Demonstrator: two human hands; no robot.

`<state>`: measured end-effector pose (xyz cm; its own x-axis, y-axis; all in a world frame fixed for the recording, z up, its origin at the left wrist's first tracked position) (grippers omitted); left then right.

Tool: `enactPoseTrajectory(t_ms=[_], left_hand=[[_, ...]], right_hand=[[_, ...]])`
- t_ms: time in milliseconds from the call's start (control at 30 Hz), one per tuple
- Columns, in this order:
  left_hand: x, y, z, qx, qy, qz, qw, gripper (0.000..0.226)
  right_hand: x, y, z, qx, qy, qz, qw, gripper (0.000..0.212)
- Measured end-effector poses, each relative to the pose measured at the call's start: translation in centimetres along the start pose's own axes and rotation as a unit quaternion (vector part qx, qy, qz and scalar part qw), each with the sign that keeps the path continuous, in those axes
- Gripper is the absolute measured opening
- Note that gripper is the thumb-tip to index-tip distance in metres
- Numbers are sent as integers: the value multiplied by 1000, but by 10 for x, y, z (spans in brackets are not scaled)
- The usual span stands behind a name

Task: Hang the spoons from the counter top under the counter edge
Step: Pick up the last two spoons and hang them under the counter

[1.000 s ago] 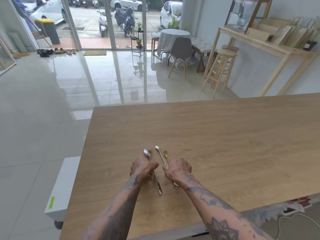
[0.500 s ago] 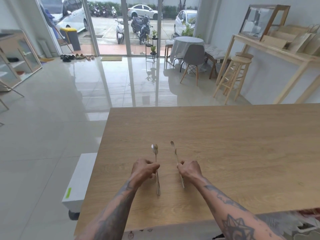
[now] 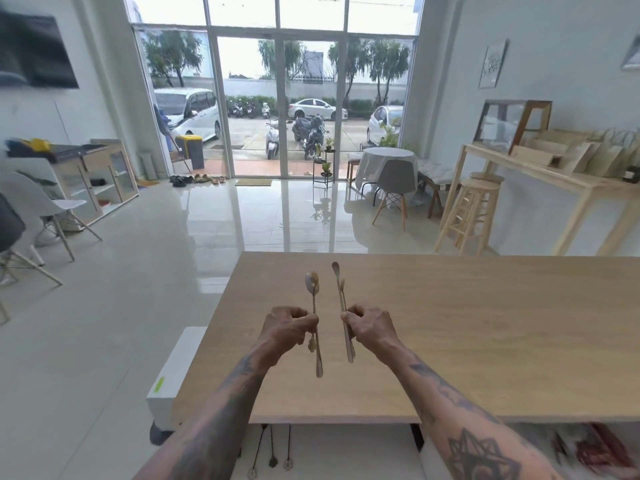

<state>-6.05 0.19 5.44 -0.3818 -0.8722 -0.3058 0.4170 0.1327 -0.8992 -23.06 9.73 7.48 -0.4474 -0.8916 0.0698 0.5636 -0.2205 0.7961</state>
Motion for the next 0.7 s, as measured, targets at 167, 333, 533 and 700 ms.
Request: enactPoseTrajectory(t_ms=[167, 333, 533, 700], left_hand=[[-71, 20, -22, -8, -14, 8, 1000, 22], [-126, 58, -27, -9, -21, 20, 1000, 22], [-163, 120, -26, 9, -33, 54, 998, 15], [-175, 190, -33, 6, -32, 101, 994, 10]], right_hand=[[-70, -4, 10, 22, 16, 11, 1000, 27], [-123, -18, 1, 32, 38, -2, 999, 26], [-171, -37, -37, 18, 91, -27, 995, 30], [-209, -71, -86, 19, 126, -60, 990, 25]])
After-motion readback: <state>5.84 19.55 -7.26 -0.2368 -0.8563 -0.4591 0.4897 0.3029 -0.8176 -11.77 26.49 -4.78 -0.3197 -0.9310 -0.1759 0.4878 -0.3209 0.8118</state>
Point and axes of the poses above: each hand's wrist, its own x-axis towards the middle knuckle, its own z-axis out of the back of the hand, y = z × x, the point moved 7 cm from there along x, towards the middle knuckle, and after that the axes turned 10 degrees about z, right-handed, at the moved point
